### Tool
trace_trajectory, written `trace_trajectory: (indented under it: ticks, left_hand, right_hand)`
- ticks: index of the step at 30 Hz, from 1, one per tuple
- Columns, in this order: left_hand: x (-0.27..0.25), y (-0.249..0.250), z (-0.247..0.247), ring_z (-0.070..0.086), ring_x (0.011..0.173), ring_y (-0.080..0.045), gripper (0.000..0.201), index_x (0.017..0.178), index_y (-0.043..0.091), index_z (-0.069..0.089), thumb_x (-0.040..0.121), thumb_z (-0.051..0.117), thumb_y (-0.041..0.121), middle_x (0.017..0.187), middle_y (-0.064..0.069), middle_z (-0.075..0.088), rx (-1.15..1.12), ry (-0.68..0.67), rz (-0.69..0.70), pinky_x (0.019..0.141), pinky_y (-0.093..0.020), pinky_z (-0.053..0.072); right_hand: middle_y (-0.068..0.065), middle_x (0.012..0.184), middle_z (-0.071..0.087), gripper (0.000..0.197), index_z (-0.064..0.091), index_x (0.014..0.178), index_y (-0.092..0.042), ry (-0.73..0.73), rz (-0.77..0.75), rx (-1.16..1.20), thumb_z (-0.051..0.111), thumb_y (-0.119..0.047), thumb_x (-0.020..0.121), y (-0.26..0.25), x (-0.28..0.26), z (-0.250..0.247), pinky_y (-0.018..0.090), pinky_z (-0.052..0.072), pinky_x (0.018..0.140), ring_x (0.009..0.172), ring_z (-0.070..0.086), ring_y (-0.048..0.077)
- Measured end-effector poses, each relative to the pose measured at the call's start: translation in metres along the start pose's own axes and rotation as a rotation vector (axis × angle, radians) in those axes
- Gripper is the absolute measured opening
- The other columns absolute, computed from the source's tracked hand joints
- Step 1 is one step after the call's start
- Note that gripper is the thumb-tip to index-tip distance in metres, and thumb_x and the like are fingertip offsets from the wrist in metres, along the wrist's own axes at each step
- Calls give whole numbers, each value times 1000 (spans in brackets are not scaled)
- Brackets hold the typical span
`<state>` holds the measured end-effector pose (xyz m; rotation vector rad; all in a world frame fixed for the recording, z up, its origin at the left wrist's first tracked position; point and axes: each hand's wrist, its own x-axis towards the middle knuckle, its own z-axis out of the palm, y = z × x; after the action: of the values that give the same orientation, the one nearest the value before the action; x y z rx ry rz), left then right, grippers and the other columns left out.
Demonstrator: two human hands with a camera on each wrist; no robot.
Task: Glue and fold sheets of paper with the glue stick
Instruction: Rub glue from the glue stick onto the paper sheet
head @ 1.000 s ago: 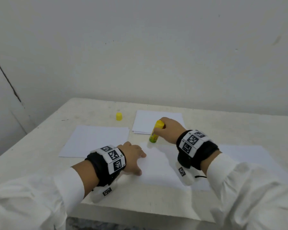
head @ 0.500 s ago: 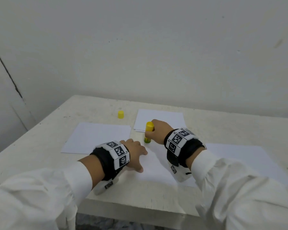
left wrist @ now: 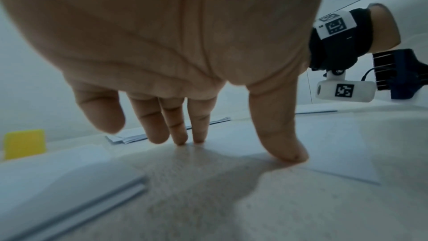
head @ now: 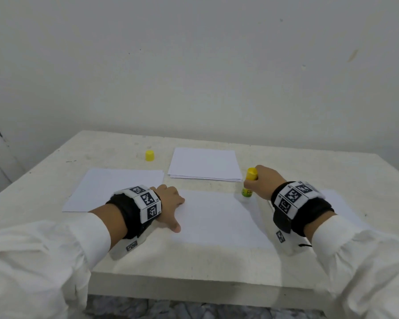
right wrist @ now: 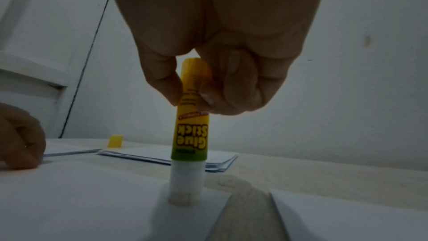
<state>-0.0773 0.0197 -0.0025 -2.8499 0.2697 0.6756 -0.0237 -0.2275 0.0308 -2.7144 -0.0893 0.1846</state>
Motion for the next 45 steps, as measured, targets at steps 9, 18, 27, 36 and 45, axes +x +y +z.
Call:
trace_trajectory:
  ticks: [9, 18, 27, 36, 45]
  left_hand:
    - [3, -10, -2, 29, 135, -31, 123, 143, 46, 14, 39, 68, 82, 149, 1, 25, -131, -80, -81, 110, -51, 28]
    - [2, -11, -1, 40, 126, -28, 134, 142, 32, 19, 29, 75, 78, 137, -1, 38, -116, -88, -104, 104, -49, 37]
    - [-1, -9, -4, 21, 140, -33, 118, 146, 39, 14, 52, 76, 71, 152, -9, 21, -56, -137, -59, 111, -49, 28]
    - [0, -2, -9, 7, 146, -27, 130, 151, 29, -9, 61, 77, 64, 160, 4, 3, 5, -158, -39, 114, -47, 17]
    - [-6, 15, -21, 9, 146, -27, 124, 152, 20, -7, 68, 76, 57, 160, -1, -2, 87, -204, -60, 115, -42, 15]
  right_hand:
    - [-1, 79, 52, 19, 50, 92, -12, 36, -184, 198, 60, -25, 83, -40, -14, 1, 28, 37, 59, 76, 50, 19]
    - [-1, 74, 46, 31, 39, 66, -18, -187, -367, -11, 58, -34, 84, -116, -8, 55, 26, 33, 56, 72, 47, 17]
    - [-3, 63, 45, 31, 42, 59, -16, -271, -465, 24, 60, -30, 81, -103, -38, 56, 26, 34, 55, 59, 42, 11]
    - [-4, 66, 47, 26, 43, 64, -17, -317, -495, 2, 62, -25, 81, -84, -71, 44, 27, 35, 57, 60, 42, 11]
    - [-1, 74, 54, 20, 55, 76, -10, -235, -293, 12, 65, -27, 79, 0, -81, 7, 26, 39, 61, 66, 48, 13]
